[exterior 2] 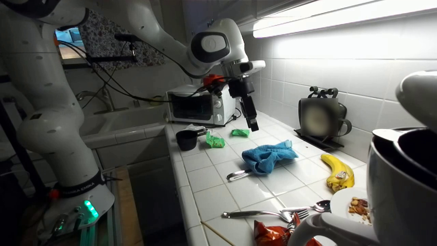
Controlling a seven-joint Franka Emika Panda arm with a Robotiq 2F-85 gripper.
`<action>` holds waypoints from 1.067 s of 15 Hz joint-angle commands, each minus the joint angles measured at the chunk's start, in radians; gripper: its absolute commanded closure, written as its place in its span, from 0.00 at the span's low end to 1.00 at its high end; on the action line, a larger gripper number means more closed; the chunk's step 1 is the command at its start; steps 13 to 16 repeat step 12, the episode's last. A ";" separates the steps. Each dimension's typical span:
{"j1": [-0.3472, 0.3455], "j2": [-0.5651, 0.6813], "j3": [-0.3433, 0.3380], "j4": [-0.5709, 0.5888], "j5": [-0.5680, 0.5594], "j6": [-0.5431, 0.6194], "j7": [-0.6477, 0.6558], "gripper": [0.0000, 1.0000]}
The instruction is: Fold the towel on the counter
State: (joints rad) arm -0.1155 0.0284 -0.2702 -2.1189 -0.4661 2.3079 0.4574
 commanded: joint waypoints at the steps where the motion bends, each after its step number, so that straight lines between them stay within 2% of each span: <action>1: -0.036 -0.115 0.026 -0.077 0.056 0.025 -0.097 0.00; 8: -0.062 -0.199 0.033 -0.136 0.156 0.067 -0.260 0.00; 16: -0.071 -0.212 0.039 -0.148 0.168 0.067 -0.291 0.00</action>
